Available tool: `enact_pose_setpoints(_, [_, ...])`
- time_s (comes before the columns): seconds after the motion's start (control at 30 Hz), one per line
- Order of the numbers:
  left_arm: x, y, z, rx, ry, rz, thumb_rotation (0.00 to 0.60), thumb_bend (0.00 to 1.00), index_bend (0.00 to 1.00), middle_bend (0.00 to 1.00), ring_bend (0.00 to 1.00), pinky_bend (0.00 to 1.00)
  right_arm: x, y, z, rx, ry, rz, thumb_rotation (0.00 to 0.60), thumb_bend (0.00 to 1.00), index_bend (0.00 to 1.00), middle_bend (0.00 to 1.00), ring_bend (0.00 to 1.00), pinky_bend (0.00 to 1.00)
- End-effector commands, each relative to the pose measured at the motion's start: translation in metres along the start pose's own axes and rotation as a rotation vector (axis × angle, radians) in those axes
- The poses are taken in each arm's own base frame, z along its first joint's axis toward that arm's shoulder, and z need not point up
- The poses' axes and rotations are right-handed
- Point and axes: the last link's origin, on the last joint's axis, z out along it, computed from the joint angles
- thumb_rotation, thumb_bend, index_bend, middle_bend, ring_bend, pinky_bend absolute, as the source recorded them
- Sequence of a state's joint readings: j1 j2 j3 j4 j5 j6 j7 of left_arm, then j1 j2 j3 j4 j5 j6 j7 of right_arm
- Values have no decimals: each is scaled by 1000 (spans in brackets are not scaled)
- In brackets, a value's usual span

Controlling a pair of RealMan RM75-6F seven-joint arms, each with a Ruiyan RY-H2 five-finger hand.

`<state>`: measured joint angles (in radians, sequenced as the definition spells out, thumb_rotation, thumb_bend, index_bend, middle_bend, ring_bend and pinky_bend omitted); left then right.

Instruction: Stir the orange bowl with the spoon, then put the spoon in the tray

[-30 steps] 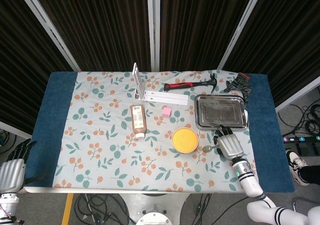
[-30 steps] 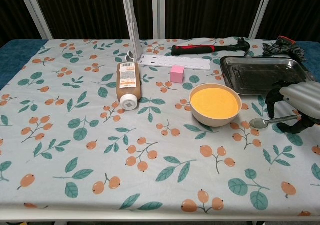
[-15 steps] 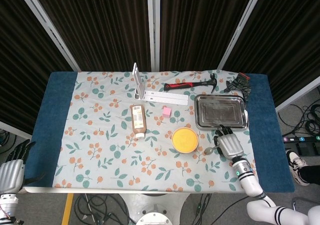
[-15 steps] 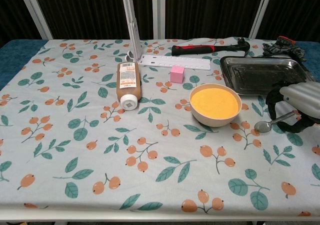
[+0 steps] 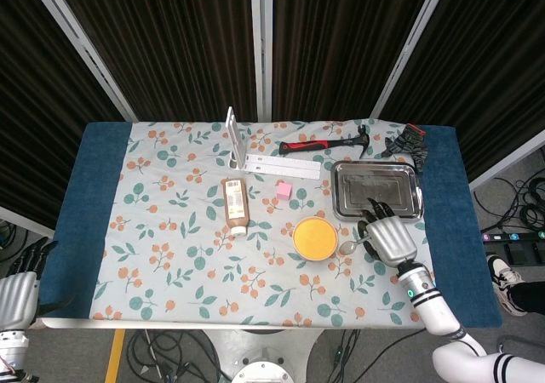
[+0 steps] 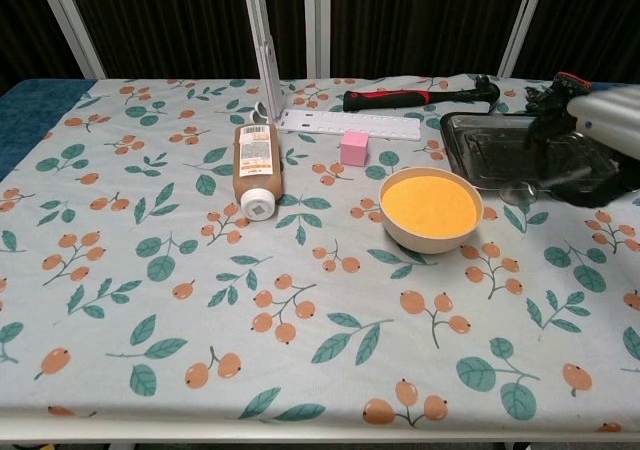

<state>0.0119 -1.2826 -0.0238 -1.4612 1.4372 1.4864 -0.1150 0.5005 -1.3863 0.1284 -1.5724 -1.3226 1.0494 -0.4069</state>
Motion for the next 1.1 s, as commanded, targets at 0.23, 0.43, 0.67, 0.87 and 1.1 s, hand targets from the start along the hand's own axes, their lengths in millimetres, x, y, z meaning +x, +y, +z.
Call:
enact_pose_setpoints(0.23, [-1, -3, -1, 13, -1, -7, 600, 120, 184, 154, 99, 181, 11, -43, 54, 73, -38, -68, 600, 380, 554, 245, 45, 133])
enact_pose_setpoints(0.43, [-3, -8, -3, 28, -9, -10, 600, 120, 184, 154, 99, 181, -1, -55, 67, 67, -67, -107, 600, 379, 540, 241, 46, 133])
enact_pose_setpoints(0.67, [-5, -9, -2, 26, -9, -14, 600, 120, 184, 154, 99, 181, -7, -63, 68, 70, -91, -109, 600, 357, 405, 233, 45, 134])
enact_pose_setpoints(0.87, [-4, -8, -1, 23, -2, -14, 600, 120, 184, 154, 99, 181, 4, -61, 61, 72, -91, -85, 600, 221, 185, 194, 24, 120])
enact_pose_setpoints(1.1, [-2, -9, -3, 25, 3, -10, 600, 119, 184, 154, 99, 181, 49, -53, 57, 98, 34, -156, 600, 202, 299, 471, 431, 423])
